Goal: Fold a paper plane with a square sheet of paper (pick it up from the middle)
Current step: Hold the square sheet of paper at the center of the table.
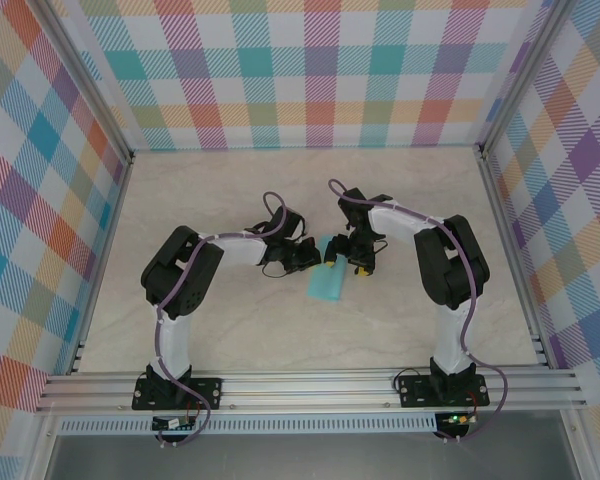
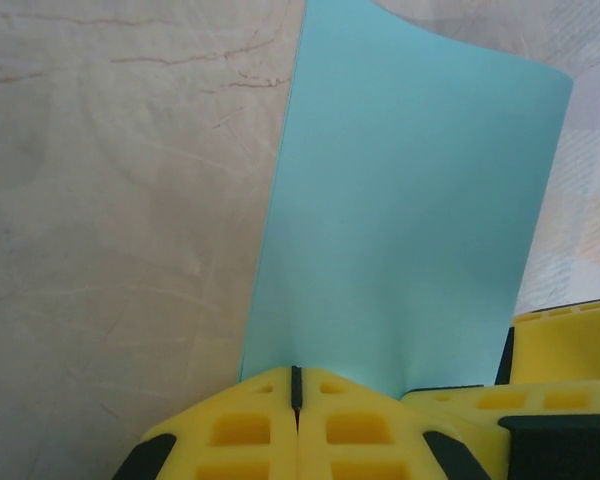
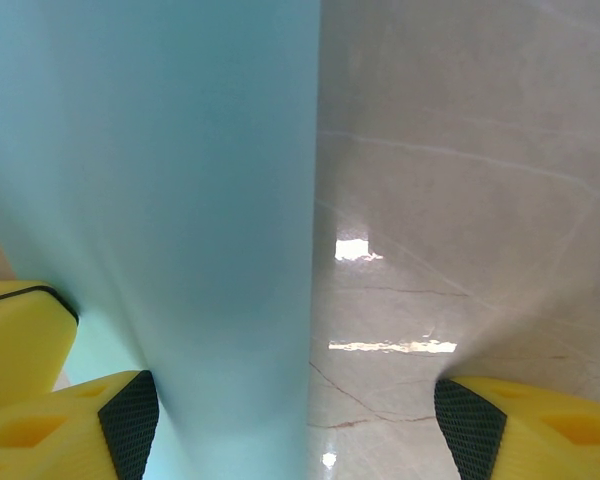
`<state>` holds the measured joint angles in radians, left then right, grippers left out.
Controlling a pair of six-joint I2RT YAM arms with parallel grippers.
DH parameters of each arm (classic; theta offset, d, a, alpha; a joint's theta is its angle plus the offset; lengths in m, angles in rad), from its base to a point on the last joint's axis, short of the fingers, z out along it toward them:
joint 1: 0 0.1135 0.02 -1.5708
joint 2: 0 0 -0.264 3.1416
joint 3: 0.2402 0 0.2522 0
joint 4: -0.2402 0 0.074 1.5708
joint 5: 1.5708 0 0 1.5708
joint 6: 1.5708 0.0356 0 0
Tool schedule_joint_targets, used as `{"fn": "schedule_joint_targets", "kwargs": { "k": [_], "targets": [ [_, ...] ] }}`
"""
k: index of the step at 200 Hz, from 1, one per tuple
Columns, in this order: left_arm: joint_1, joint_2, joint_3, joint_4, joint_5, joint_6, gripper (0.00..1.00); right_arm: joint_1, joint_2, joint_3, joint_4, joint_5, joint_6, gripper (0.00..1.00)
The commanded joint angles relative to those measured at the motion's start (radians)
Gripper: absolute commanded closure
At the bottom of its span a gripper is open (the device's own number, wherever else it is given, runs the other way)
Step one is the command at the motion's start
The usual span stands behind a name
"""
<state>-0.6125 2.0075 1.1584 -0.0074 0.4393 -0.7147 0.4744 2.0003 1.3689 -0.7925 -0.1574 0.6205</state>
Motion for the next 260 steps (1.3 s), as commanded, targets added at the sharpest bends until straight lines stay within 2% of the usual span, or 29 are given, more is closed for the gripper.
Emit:
{"fn": "schedule_joint_targets", "kwargs": {
  "k": [1,27,55,73,87,103,123,144,180,260],
  "targets": [
    [-0.013,0.028,0.003,-0.078,-0.037,0.003,1.00,-0.010,0.068,-0.053,-0.016,0.097,-0.020,0.21],
    [-0.015,0.034,0.001,-0.079,-0.037,0.011,1.00,-0.012,0.016,-0.036,-0.001,0.062,-0.037,0.20],
    [-0.016,0.040,0.005,-0.079,-0.030,0.018,1.00,-0.043,-0.137,-0.061,0.070,0.000,-0.031,0.19],
    [-0.018,0.040,0.007,-0.078,-0.027,0.020,1.00,-0.070,-0.239,-0.108,0.148,-0.077,-0.026,0.23],
    [-0.020,0.039,0.007,-0.078,-0.027,0.021,1.00,-0.084,-0.291,-0.148,0.214,-0.153,-0.013,0.33],
    [-0.020,0.040,0.007,-0.080,-0.027,0.025,1.00,-0.087,-0.314,-0.185,0.288,-0.249,0.006,0.55],
    [-0.021,0.042,0.009,-0.077,-0.025,0.026,1.00,-0.086,-0.304,-0.235,0.390,-0.355,0.055,0.77],
    [-0.022,0.044,0.014,-0.079,-0.021,0.026,1.00,-0.086,-0.267,-0.264,0.450,-0.411,0.084,0.89],
    [-0.023,0.046,0.017,-0.098,-0.026,0.034,1.00,-0.088,-0.220,-0.301,0.496,-0.433,0.089,0.94],
    [-0.023,0.050,0.026,-0.107,-0.024,0.034,1.00,-0.115,-0.165,-0.381,0.547,-0.420,0.056,0.95]
  ]
}}
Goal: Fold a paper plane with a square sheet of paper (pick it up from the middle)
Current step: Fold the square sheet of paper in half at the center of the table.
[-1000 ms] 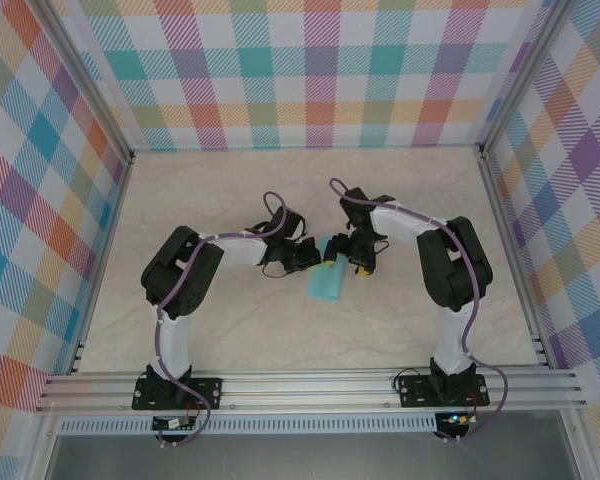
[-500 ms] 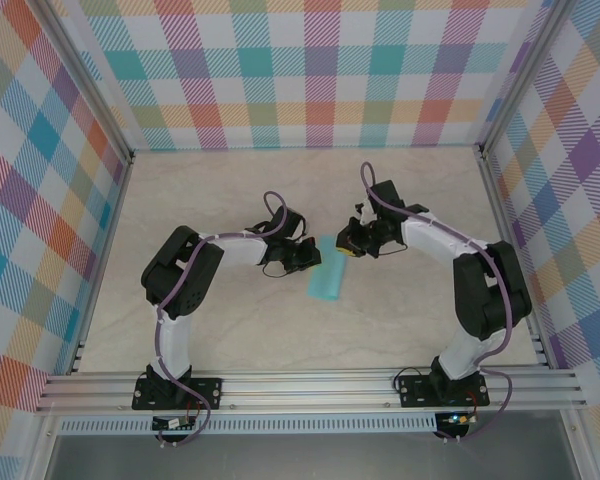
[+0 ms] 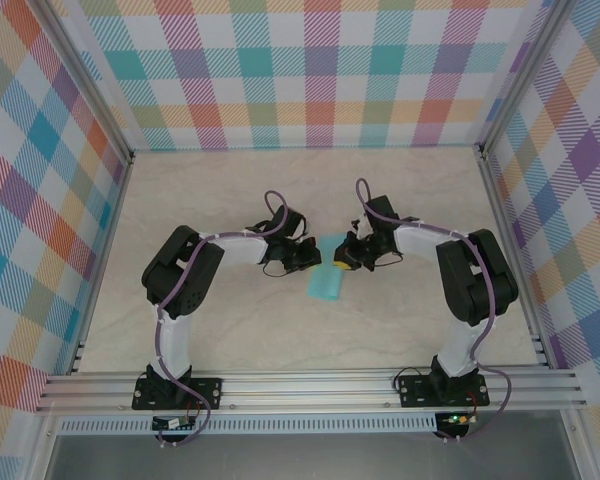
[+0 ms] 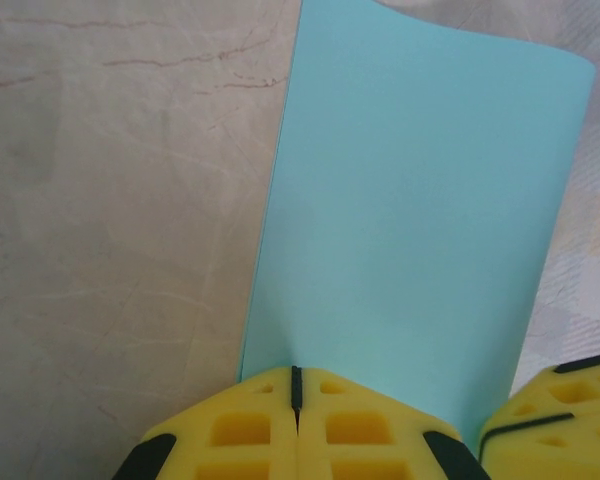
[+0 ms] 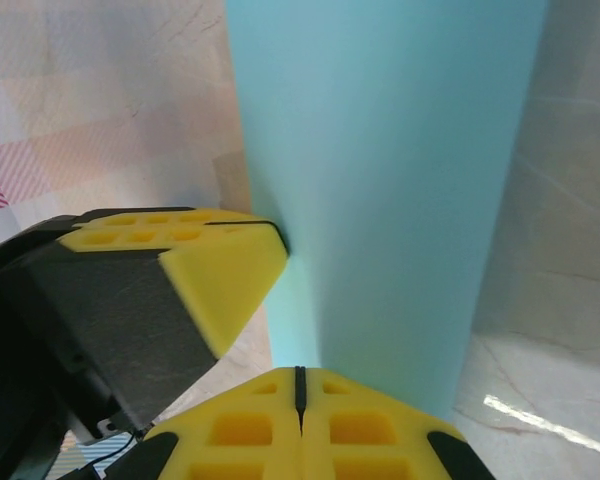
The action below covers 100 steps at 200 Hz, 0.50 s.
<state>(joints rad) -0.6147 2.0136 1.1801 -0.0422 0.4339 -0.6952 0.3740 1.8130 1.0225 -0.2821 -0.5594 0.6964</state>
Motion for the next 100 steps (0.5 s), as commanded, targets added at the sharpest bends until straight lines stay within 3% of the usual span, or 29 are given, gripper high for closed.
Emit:
{"fn": "schedule_joint_targets", "kwargs": {
  "k": [1,100],
  "targets": [
    [-0.021,0.044,0.004,-0.072,-0.019,0.015,1.00,-0.015,0.024,-0.035,0.038,-0.017,-0.021,0.95],
    [-0.022,0.055,0.004,-0.086,-0.024,0.020,1.00,-0.037,0.054,-0.151,0.097,0.020,-0.034,0.95]
  ]
}}
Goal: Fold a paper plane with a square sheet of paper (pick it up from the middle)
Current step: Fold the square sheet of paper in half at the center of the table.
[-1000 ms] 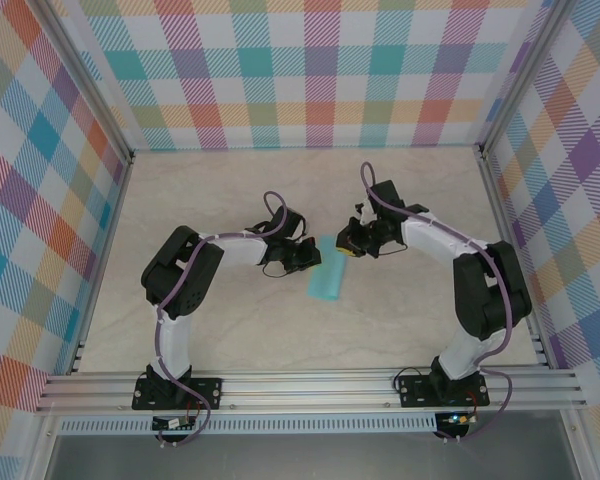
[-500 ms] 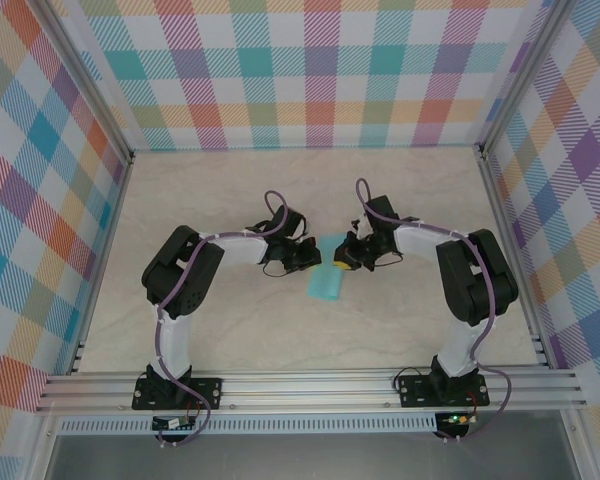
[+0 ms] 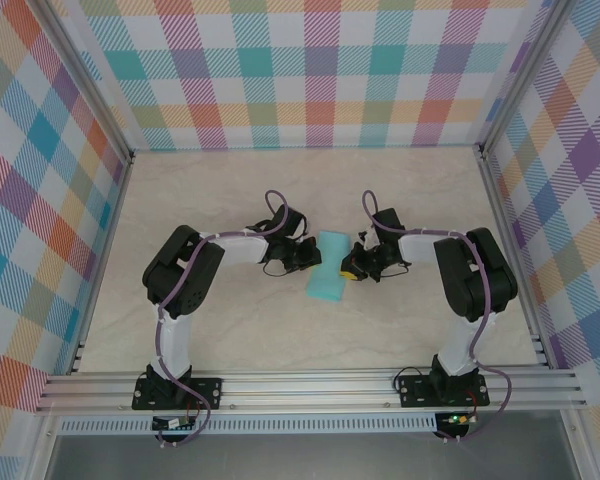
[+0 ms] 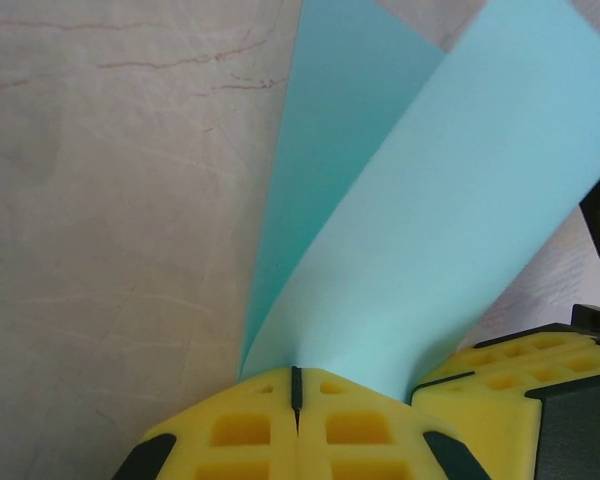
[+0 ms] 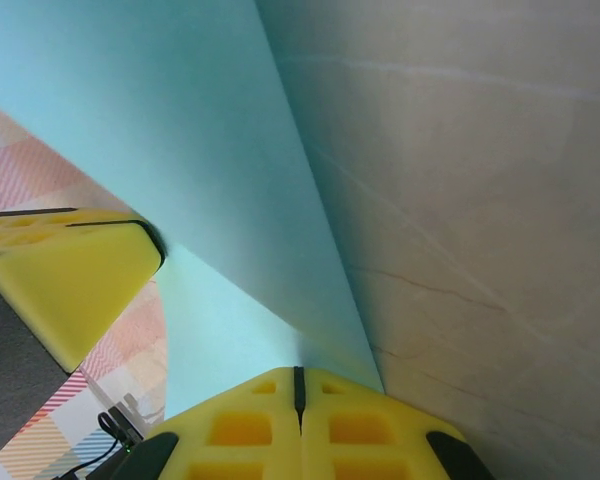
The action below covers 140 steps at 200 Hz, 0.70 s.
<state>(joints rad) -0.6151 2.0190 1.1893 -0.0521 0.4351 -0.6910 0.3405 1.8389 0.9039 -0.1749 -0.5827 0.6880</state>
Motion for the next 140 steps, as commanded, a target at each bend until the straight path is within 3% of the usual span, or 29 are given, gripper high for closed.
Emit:
{"fn": "schedule_joint_targets", "kwargs": {
  "k": [1,59,140],
  "targets": [
    [-0.021,0.050,-0.005,-0.077,-0.025,0.016,1.00,-0.003,0.026,-0.033,-0.010,0.042,-0.026,0.96],
    [-0.021,0.044,-0.004,-0.085,-0.032,0.018,1.00,-0.001,-0.108,-0.077,0.151,-0.118,0.020,0.95],
    [-0.025,0.045,-0.002,-0.086,-0.032,0.018,1.00,-0.002,-0.052,-0.190,0.215,-0.101,0.005,0.96]
  ]
}}
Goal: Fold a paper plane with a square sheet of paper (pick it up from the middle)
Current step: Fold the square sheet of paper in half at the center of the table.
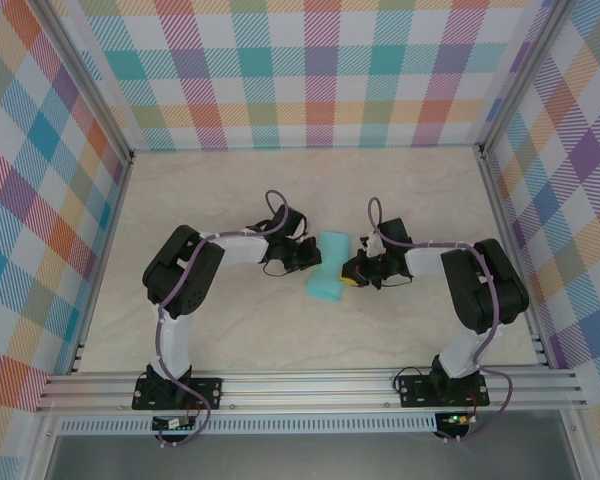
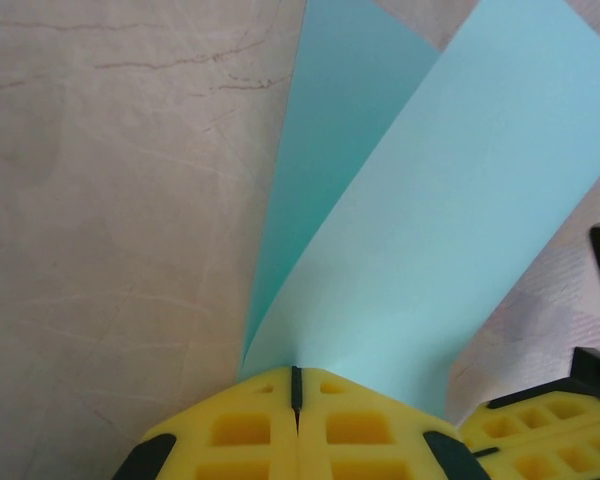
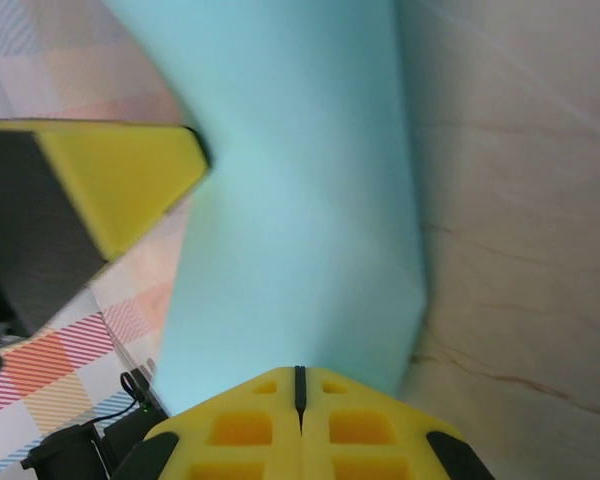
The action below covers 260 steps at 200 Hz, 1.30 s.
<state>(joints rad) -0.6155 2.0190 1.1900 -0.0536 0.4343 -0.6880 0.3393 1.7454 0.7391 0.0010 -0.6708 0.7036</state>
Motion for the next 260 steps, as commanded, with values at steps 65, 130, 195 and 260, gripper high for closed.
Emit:
{"fn": "schedule_joint_targets", "kwargs": {
  "k": [65,130,195,260],
  "targets": [
    [-0.024,0.044,0.002,-0.093,-0.031,0.019,1.00,0.002,-0.067,-0.025,-0.001,-0.018,-0.014,0.97],
    [-0.025,0.043,0.003,-0.095,-0.031,0.020,1.00,0.040,-0.045,-0.063,0.051,-0.055,-0.004,0.97],
    [-0.025,0.034,-0.002,-0.104,-0.039,0.025,1.00,0.049,-0.021,-0.092,0.017,0.008,-0.024,0.97],
    [-0.026,0.033,0.000,-0.104,-0.039,0.025,1.00,0.078,-0.118,-0.114,0.051,-0.036,-0.001,0.96]
  ]
}}
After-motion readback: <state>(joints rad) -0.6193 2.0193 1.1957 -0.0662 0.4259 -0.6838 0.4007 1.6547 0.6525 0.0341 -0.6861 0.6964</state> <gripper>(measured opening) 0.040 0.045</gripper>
